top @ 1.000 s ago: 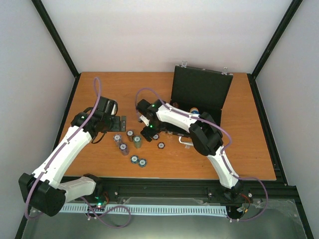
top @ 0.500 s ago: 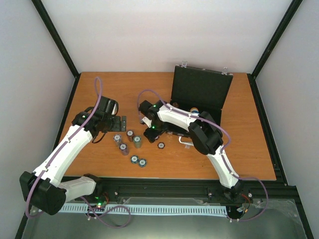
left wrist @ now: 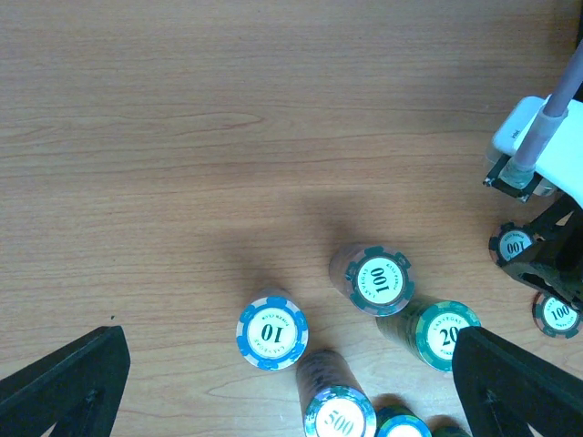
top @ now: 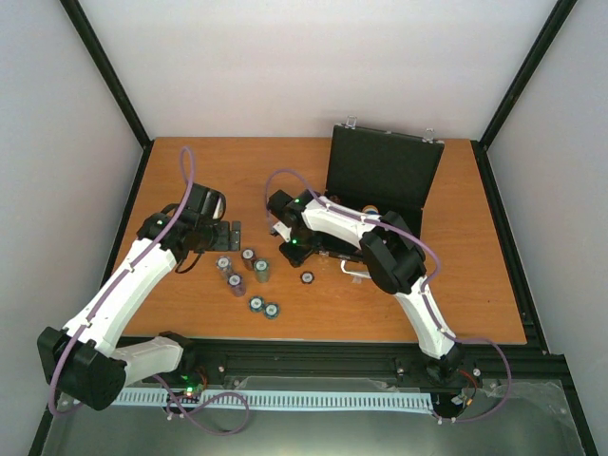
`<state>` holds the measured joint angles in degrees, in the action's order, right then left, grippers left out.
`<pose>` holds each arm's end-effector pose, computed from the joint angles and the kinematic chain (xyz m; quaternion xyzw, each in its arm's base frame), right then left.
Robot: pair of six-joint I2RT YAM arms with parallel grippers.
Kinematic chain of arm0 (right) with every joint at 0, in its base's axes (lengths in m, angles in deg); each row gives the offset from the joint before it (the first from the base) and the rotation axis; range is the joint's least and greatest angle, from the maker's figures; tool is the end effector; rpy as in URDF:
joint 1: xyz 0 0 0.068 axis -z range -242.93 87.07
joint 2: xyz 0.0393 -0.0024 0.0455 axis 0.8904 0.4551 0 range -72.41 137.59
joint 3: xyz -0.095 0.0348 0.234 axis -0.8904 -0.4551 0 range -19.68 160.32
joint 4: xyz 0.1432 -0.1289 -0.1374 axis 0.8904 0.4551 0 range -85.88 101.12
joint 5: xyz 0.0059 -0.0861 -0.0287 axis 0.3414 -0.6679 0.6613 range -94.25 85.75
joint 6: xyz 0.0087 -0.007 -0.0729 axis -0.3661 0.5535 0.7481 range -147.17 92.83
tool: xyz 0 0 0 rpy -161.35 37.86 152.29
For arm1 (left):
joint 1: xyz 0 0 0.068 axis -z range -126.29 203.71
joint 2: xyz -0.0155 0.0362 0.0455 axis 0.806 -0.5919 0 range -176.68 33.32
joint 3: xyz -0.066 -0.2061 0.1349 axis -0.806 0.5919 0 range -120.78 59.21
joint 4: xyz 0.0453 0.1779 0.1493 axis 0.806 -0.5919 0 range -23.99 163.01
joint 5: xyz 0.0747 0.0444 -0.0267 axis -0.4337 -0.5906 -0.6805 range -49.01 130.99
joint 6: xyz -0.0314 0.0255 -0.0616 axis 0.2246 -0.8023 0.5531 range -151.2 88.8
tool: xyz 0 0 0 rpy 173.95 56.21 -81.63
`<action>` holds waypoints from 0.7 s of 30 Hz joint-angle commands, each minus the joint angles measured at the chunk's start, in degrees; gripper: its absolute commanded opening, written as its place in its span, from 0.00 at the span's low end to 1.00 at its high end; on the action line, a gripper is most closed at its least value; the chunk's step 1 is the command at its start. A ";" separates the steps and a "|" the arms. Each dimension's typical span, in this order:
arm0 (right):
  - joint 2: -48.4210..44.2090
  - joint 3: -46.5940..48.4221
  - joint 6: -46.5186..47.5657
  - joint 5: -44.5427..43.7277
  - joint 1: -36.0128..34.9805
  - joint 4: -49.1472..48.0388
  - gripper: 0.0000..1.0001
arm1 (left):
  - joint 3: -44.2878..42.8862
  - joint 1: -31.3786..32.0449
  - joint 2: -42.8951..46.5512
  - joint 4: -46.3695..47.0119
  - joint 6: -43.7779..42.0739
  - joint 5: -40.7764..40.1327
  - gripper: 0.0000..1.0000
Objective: Pack up texas hold em set
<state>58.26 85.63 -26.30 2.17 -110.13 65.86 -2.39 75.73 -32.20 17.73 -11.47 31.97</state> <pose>0.2733 0.3054 0.1254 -0.4078 0.9110 0.0614 0.0013 0.1975 -0.0695 0.2661 -0.0016 0.9613 -0.0235 0.2744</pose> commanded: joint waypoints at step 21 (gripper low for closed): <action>-0.59 2.85 -2.13 -0.88 -0.39 2.29 0.63 | -1.07 0.13 0.72 1.19 0.17 -0.42 1.00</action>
<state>58.09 86.03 -28.12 1.62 -110.26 66.45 -2.39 75.73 -32.20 17.73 -11.49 31.97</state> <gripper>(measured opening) 0.630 0.997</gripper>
